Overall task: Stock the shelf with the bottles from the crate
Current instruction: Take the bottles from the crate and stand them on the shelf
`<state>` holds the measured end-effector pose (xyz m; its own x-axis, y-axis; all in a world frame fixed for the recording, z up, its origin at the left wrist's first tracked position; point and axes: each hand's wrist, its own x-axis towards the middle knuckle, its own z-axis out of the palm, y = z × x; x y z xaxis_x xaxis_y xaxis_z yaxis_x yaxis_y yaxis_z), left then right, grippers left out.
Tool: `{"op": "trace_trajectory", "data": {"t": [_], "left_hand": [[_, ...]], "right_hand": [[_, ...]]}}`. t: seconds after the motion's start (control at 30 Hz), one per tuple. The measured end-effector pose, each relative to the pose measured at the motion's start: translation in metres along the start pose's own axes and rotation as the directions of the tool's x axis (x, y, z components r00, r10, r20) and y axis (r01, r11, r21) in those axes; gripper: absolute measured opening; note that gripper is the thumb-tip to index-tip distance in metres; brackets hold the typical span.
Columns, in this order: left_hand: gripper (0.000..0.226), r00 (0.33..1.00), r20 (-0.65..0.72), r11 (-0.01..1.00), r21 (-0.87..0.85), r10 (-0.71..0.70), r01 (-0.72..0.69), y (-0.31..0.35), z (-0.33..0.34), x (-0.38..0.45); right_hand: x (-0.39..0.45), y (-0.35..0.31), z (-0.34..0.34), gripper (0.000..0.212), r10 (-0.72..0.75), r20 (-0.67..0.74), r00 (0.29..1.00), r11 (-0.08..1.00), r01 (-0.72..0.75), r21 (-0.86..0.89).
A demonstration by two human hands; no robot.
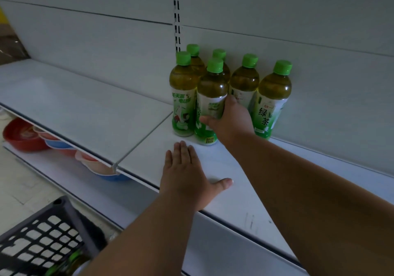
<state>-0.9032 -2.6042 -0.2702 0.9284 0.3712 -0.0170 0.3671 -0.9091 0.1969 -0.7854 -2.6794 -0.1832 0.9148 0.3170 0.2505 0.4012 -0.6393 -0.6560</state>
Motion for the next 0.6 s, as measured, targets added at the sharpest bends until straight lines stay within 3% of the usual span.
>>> {"op": "trace_trajectory", "data": {"t": [0.17, 0.27, 0.37, 0.47, 0.6], "left_hand": [[0.148, 1.000, -0.012, 0.999, -0.032, -0.009, 0.009, -0.001, -0.001, 0.000], [0.136, 1.000, -0.017, 0.993, -0.117, -0.003, 0.001, -0.004, -0.009, -0.006], [0.104, 0.996, -0.085, 0.971, -0.241, -0.014, -0.007, -0.018, -0.029, -0.025], [0.077, 0.977, -0.213, 0.978, -0.198, 0.018, -0.061, -0.043, -0.061, -0.065], [0.070, 0.963, -0.261, 0.993, -0.109, -0.063, 0.036, -0.082, -0.105, -0.144]], "right_hand": [[-0.008, 0.000, -0.006, 0.073, 0.036, 0.035, 0.999, 0.999, -0.035, -0.022], [-0.030, 0.004, -0.020, 0.082, 0.050, 0.046, 0.998, 0.996, -0.046, -0.076], [-0.058, 0.005, -0.039, 0.075, -0.030, 0.140, 0.990, 0.986, 0.053, -0.160], [-0.091, -0.010, -0.051, 0.075, -0.120, 0.263, 0.957, 0.979, 0.157, -0.126], [-0.140, -0.057, -0.042, 0.070, -0.289, 0.425, 0.858, 0.923, 0.368, -0.114]]}}
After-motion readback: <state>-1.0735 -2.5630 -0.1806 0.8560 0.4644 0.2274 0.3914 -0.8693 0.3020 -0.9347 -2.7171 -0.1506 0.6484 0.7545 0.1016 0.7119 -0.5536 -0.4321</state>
